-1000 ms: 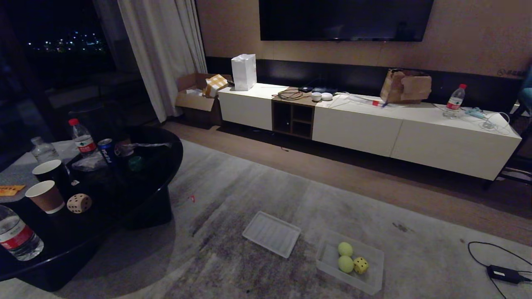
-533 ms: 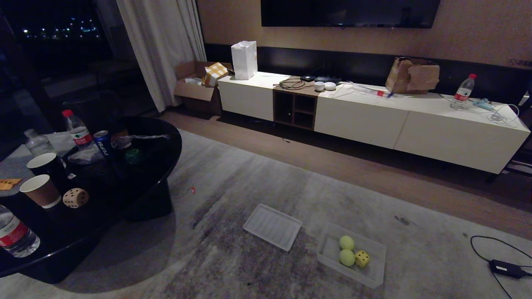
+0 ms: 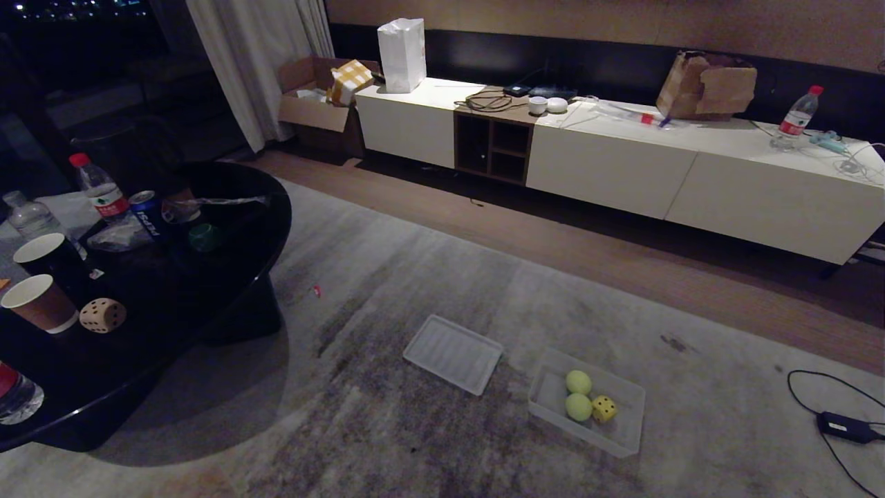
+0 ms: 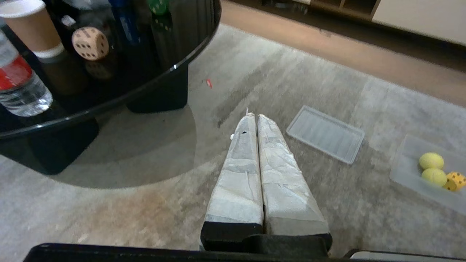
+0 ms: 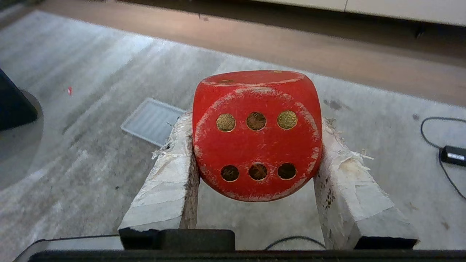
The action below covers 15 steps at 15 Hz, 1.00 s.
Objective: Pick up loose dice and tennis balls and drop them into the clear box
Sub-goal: Put the toys in the box
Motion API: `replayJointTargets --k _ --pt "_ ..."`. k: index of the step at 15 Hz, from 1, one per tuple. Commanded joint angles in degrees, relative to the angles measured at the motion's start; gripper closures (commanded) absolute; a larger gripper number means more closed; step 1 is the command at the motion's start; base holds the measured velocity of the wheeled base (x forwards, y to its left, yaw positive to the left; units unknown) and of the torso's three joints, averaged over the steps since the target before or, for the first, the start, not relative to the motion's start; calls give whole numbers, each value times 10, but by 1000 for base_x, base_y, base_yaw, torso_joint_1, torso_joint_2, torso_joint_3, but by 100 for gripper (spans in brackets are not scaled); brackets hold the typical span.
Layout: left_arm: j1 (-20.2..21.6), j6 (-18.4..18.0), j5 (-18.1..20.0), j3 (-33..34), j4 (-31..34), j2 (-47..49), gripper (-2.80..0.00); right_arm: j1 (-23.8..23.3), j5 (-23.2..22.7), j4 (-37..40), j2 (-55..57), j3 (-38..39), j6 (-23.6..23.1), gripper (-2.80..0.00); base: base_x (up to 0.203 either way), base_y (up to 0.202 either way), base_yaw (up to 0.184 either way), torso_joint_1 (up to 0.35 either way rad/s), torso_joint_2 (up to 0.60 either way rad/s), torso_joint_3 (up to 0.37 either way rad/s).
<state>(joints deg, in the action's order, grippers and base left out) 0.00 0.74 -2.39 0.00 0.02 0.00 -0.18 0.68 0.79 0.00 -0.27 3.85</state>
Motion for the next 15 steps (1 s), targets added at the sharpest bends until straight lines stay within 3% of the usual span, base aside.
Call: replayJointTargets --k 1,15 --pt "0 0 -1 1 0 1 0 0 0 0 1 -1 0 0 0 0 0 4 6 -200" --pt "0 0 -1 1 0 1 0 0 0 0 1 -1 1 0 0 0 0 3 1 -198"
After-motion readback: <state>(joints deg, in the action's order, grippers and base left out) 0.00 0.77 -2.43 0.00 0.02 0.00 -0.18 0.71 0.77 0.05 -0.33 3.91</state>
